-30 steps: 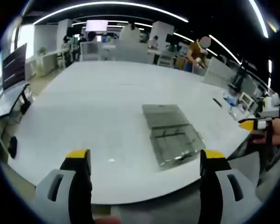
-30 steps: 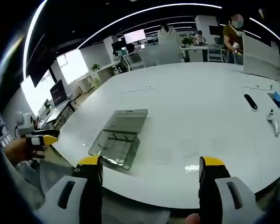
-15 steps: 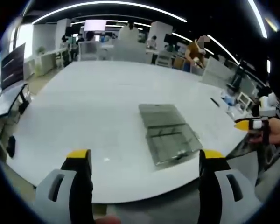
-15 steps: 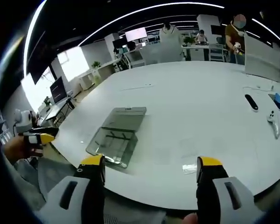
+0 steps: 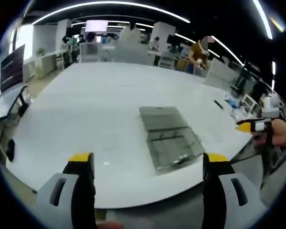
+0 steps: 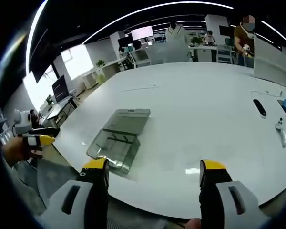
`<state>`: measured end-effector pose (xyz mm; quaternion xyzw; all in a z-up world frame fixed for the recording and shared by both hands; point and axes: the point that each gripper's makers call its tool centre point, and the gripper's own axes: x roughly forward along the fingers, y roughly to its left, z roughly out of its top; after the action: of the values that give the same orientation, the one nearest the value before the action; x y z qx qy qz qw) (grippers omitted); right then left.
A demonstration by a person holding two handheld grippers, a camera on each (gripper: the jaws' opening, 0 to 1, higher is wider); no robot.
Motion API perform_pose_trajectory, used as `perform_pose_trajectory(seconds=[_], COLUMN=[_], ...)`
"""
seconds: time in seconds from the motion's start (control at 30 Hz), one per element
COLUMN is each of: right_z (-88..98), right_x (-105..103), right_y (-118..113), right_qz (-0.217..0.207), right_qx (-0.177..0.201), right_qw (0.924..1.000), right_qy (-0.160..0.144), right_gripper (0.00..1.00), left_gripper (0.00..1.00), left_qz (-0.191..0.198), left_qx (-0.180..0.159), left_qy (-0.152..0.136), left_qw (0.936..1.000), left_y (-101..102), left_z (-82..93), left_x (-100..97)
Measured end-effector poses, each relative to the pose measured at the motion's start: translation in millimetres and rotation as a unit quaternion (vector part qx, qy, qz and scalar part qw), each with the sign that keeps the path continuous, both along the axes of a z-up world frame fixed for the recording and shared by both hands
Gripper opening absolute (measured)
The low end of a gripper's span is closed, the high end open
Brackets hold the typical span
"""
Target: Insert the divider into the dual guide fixture by aligning both edges with the guide slots and pushing it downward to the bottom, including one-sided entry, uneven engagement, binding, and posture correction.
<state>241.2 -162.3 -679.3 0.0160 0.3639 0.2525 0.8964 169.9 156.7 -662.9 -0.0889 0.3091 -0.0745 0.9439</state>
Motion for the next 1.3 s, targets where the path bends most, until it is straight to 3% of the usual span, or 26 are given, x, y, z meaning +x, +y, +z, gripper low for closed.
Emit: perform_pose_trajectory(seconds=[1.3], right_z=[10.3], right_x=[-10.6], right_y=[6.8], right_qz=[-0.014], right_qx=[0.012], right_qw=[0.9998], right_qy=[-0.007], right_gripper=[0.82], left_gripper=[0.94], left_qz=[0.001], left_qx=[0.012], left_qy=[0.007], left_qw=[0.9999], left_y=[8.0], left_z=[-4.7], left_x=[1.2])
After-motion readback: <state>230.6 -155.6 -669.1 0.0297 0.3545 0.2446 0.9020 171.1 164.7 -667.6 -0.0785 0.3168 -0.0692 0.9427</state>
